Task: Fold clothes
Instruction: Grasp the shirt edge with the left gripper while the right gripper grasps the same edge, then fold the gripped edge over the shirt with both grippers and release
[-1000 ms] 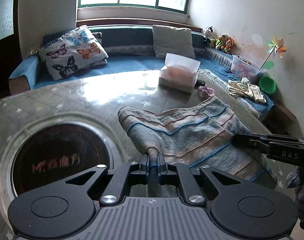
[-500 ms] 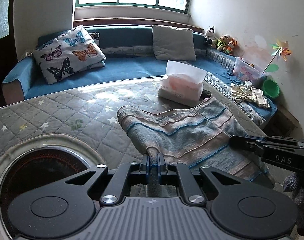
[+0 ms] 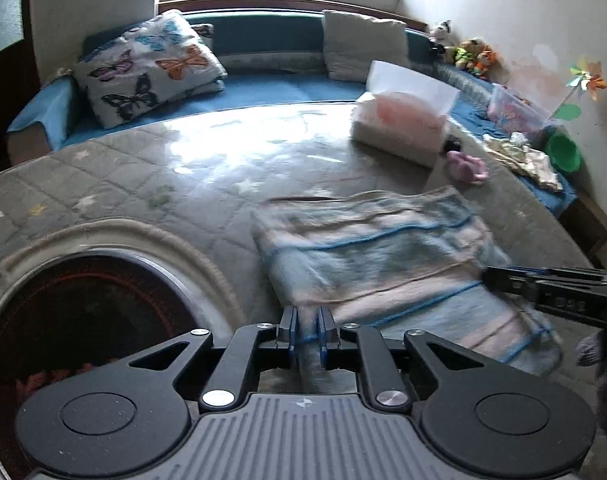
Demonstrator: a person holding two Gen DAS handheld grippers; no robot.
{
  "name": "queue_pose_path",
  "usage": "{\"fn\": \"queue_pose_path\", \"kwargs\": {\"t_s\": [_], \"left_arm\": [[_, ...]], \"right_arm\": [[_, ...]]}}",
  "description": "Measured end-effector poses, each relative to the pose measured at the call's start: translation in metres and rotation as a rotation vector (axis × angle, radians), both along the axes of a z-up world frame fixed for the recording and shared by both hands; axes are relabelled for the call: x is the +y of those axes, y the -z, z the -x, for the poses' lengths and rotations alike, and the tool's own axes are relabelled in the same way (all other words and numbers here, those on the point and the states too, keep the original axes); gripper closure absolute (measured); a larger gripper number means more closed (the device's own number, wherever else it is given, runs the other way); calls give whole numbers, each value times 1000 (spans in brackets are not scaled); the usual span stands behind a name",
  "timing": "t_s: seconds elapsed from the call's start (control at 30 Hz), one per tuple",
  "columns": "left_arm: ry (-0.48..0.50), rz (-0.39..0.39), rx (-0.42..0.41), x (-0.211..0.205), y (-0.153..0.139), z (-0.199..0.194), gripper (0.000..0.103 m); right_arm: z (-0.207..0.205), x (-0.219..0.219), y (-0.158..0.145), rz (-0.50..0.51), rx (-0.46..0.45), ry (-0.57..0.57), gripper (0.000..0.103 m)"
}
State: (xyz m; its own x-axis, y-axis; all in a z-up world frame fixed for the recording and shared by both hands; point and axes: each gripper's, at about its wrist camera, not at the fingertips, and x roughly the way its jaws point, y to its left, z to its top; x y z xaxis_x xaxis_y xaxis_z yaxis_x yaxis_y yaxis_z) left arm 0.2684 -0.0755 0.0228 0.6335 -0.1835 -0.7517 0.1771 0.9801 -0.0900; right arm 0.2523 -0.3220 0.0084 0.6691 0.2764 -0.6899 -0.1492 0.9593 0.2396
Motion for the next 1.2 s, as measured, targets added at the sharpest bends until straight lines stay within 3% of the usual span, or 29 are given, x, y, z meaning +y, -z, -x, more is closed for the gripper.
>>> {"fn": "queue_pose_path", "kwargs": {"t_s": [0.1, 0.33, 0.63, 0.9, 1.07, 1.2], "left_arm": [[-13, -4, -20, 8, -5, -2, 90], [41, 22, -50, -5, -10, -15, 90], [68, 8, -37, -18, 0, -41, 90], [102, 34, -58, -31, -5, -58, 90], [152, 65, -65, -49, -3, -73, 90], [172, 42, -45, -60, 10, -85, 90]], "right_arm": [[2, 0, -8, 35, -33, 12, 79], [-4, 7, -25, 35, -112, -22, 79], [-28, 3, 4, 9, -47, 2, 80], [-36, 12, -12, 2, -107, -29, 80], [-53, 15, -3, 9, -93, -19, 80], [-59, 13, 5, 16, -69, -4, 81]]}}
